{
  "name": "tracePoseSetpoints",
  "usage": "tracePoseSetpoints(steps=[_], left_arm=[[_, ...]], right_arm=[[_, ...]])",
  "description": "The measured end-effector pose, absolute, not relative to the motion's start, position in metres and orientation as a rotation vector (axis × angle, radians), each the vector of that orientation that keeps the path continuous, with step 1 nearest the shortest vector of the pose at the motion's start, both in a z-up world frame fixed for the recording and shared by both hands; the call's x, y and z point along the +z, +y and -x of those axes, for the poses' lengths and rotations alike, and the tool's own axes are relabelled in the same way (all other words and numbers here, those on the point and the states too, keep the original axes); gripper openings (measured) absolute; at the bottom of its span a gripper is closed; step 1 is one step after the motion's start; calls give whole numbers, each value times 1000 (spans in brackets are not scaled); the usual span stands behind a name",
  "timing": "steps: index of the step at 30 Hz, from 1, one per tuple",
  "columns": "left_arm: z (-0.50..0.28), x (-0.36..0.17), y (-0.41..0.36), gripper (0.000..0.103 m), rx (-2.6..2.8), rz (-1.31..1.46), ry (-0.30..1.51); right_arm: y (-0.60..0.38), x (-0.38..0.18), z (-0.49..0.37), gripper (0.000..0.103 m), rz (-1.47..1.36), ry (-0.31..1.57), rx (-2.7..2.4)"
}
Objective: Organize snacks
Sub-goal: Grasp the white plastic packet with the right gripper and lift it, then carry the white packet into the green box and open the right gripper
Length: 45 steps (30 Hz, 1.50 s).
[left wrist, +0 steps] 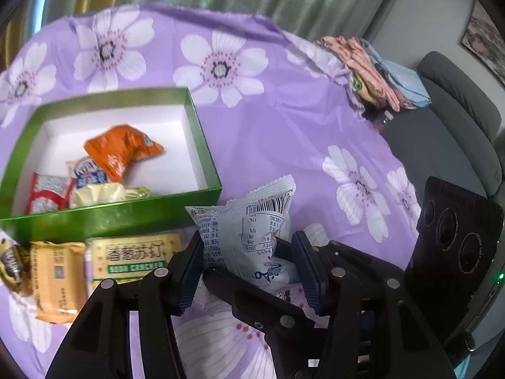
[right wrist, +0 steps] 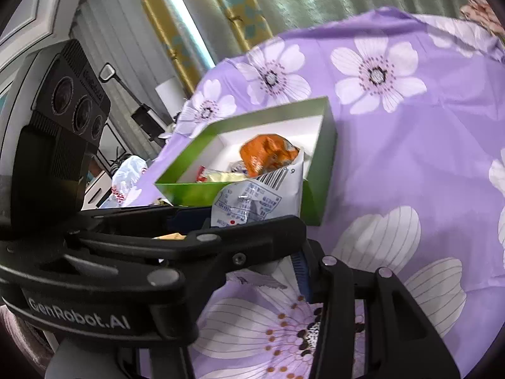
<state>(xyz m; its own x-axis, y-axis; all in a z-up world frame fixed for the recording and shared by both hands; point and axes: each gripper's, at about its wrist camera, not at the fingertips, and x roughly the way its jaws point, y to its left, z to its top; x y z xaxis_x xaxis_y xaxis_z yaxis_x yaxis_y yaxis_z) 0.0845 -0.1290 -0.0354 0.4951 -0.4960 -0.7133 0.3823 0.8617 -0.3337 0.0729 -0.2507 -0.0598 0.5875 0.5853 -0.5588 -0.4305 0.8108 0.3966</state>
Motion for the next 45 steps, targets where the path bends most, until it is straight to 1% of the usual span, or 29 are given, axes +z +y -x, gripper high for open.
tracePoseSetpoints(steps=[14, 26, 34, 45], left_arm=[[-66, 12, -93, 55, -510, 149, 785], [-101, 34, -53, 55, -509, 206, 719], [-139, 28, -39, 55, -505, 247, 736], [-182, -10, -26, 55, -484, 319, 812]], right_arm=[[-216, -10, -54, 45, -160, 618, 642], [-181, 18, -83, 45, -78, 568, 654], [-164, 17, -118, 46, -47, 573, 639], [-146, -11, -158, 46, -36, 655, 620]])
